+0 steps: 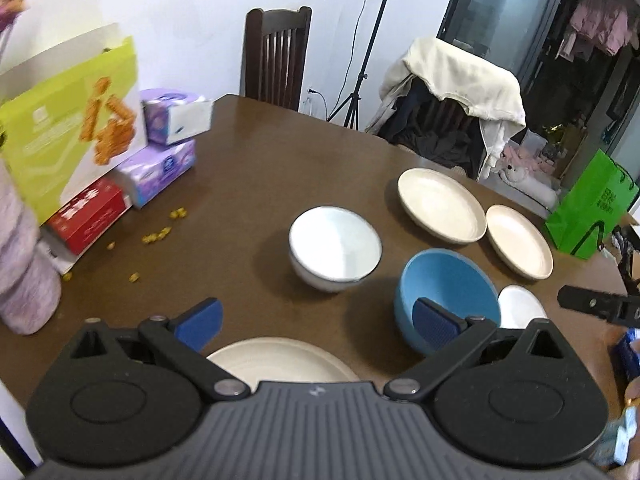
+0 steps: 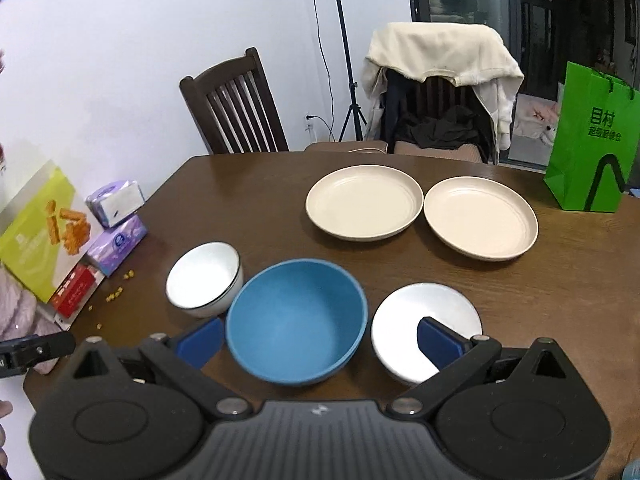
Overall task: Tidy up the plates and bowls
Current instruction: 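Move both tools forward past the bowls toward the cream plates by the green bag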
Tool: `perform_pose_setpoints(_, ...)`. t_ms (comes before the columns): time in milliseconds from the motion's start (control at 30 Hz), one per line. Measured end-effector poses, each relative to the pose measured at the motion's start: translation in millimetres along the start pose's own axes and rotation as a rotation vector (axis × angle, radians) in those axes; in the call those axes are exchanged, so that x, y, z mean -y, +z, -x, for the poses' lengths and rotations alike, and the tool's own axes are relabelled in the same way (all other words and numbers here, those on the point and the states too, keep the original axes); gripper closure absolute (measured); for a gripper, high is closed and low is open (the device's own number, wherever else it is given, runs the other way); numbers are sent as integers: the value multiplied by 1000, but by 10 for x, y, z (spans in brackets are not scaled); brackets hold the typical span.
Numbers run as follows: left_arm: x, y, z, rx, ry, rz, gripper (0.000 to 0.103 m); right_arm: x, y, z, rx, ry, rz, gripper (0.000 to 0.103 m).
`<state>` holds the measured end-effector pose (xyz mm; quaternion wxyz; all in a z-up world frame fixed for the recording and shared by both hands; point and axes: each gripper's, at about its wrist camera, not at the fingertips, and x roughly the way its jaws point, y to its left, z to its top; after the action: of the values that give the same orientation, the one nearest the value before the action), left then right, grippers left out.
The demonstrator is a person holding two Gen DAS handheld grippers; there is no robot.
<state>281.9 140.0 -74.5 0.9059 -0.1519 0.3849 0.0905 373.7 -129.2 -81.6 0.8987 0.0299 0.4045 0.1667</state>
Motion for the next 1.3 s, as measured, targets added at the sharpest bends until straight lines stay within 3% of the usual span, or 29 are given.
perform_pose_setpoints(567,963,855,-1027,-36,3,-50,0,722,984,-828,-39,-28,49,0)
perform_pose_setpoints(1300,1404,1389,-2409,-175,65,-38,0,1271,1862,-2128,-146,-47,81,0)
